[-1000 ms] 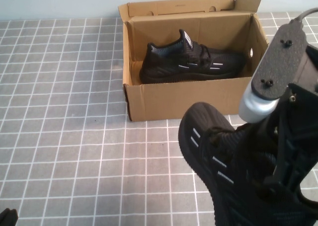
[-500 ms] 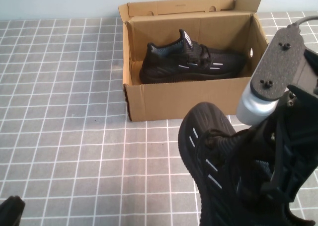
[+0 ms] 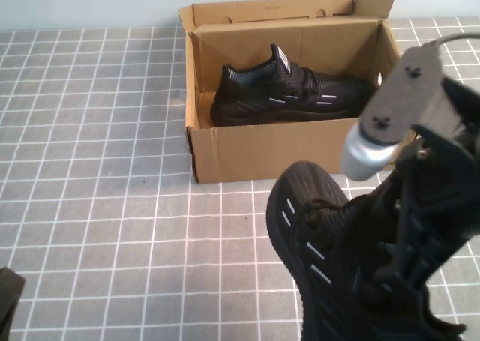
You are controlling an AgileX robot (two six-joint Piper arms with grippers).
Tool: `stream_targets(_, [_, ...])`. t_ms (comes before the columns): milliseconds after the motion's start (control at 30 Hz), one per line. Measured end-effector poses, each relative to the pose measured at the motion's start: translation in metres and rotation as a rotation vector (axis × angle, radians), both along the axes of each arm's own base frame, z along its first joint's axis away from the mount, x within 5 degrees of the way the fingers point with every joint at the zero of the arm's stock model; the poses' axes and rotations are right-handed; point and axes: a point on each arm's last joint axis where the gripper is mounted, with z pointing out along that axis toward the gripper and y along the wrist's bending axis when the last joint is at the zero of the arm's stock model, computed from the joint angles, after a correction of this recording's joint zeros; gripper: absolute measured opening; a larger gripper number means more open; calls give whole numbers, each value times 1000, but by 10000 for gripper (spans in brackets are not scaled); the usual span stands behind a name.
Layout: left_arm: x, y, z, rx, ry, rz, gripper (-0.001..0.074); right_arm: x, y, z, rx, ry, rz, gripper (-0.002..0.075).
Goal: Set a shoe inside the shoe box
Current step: Pick up the shoe from the table, then hand over the shoe
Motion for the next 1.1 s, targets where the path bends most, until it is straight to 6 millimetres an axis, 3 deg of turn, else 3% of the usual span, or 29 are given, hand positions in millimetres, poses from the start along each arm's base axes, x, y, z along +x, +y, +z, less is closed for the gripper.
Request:
stream_targets(233, [8,-14,50,181,144,-153,-1,14,9,4,-48,-8,-15,-6])
stream_targets(567, [77,-46,105,482,305,-506,-1,30,19,15,-71,-76,-28,-6])
stream_targets(833, [138,-69,120,521,316,-709,-1,53,7,20,-71,-92,-119,-6])
stream_targets(1100, [173,-83,130,562,266,-848,-1,77,-9,18,-76,-110,-128,-6])
